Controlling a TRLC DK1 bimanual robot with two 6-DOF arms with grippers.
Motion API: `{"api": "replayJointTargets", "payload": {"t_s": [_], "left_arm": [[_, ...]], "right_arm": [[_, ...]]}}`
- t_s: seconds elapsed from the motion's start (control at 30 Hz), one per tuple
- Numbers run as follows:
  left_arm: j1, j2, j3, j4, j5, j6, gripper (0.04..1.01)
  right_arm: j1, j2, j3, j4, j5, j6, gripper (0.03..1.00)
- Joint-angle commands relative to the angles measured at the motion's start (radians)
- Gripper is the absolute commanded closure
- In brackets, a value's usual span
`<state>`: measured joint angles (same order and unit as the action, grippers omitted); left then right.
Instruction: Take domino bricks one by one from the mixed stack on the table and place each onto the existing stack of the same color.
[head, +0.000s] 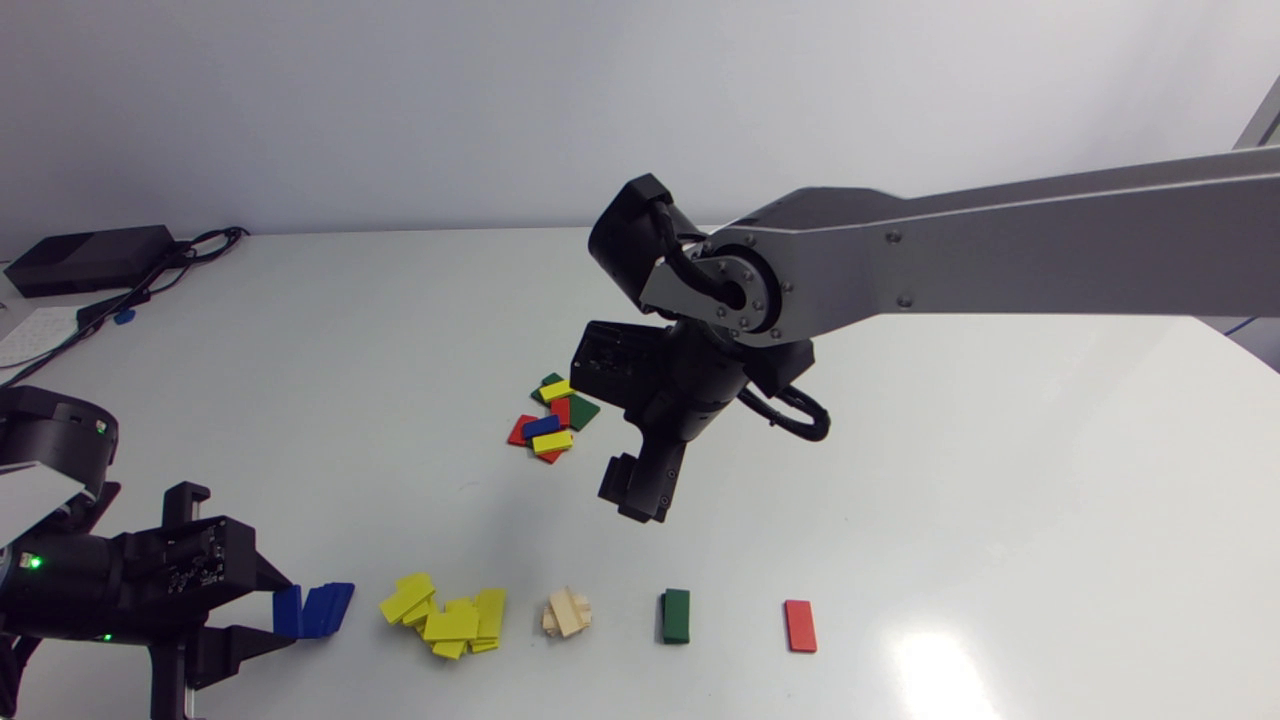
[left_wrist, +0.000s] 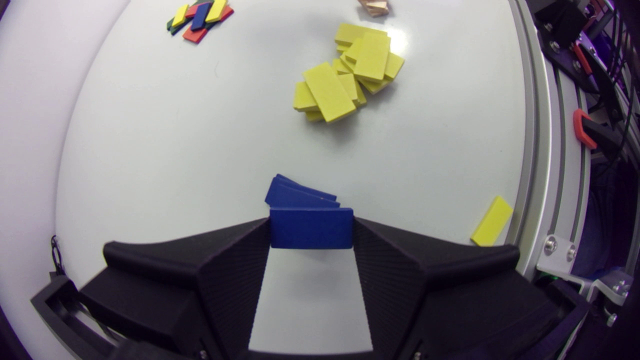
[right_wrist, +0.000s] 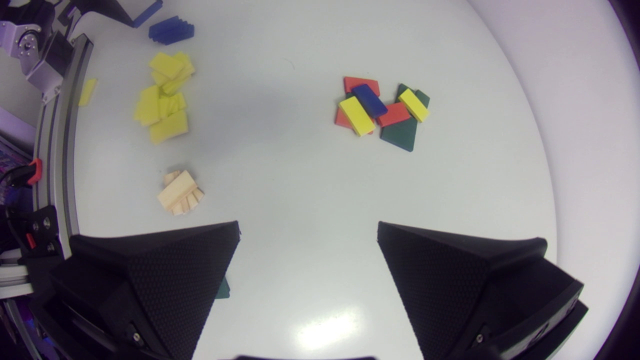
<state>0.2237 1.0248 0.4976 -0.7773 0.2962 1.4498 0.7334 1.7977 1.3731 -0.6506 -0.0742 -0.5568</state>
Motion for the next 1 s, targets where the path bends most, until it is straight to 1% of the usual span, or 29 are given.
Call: {"api": "replayJointTargets", "payload": {"t_s": [0.0, 0.13, 0.33, 0.67, 0.97], "left_arm": [[0.014, 0.031, -0.033, 0.012, 0.015, 0.064, 0.746], [0.014, 0.037, -0.033, 0.036, 0.017, 0.064, 0.746], [0.014, 0.084, -0.011, 0.064, 0.017, 0.064, 0.746], [-0.011, 0.120, 0.025, 0.069, 0.018, 0.052, 0.746], [-0.012, 0.139, 0.042, 0.075, 0.017, 0.049, 0.744]], "right_arm": [[0.014, -0.004, -0.014, 0.003, 0.005, 0.029, 0.069], [0.018, 0.003, -0.005, 0.002, 0.005, 0.032, 0.069], [0.020, 0.012, 0.003, 0.000, 0.008, 0.038, 0.069], [0.017, 0.012, -0.002, 0.000, 0.010, 0.040, 0.069], [0.015, 0.014, 0.000, 0.002, 0.010, 0.038, 0.069]]}}
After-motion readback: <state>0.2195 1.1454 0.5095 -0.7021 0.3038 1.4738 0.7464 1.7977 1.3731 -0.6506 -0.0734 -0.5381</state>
